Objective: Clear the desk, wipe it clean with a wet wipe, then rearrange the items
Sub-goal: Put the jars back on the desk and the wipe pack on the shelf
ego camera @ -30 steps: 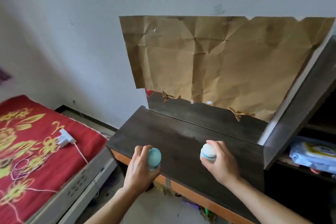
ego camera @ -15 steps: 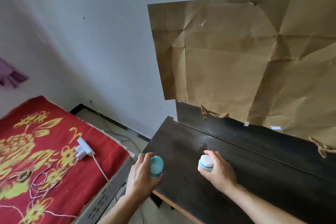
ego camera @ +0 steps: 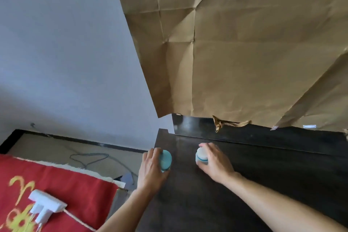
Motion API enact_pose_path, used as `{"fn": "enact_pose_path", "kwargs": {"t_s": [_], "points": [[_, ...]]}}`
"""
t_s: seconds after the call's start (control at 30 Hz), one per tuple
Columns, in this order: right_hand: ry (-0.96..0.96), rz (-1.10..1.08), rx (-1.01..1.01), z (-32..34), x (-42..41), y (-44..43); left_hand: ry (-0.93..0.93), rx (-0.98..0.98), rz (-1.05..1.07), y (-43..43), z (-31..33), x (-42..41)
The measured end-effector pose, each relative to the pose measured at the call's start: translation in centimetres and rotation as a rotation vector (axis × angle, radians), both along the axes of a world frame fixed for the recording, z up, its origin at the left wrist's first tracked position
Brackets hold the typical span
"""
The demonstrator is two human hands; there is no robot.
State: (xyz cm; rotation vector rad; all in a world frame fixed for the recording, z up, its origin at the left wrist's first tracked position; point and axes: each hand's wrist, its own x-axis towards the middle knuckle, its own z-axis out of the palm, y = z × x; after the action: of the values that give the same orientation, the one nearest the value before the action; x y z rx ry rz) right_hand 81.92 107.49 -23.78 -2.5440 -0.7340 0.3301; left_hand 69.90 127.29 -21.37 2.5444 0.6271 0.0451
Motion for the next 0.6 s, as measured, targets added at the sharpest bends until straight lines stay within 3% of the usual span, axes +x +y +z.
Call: {"fn": "enact_pose_path", "kwargs": {"t_s": [0.3,0.6], "points": [[-0.009,-0.166,-0.064,-3.4,1.3,8.5,0.115,-0.051,-0.275,5.7,-4.5,8.0],[-0.047,-0.221,-0.01,-5.4,1.5,9.7,0.114,0.035,-0.429,6.2,-6.8,10.3]]}}
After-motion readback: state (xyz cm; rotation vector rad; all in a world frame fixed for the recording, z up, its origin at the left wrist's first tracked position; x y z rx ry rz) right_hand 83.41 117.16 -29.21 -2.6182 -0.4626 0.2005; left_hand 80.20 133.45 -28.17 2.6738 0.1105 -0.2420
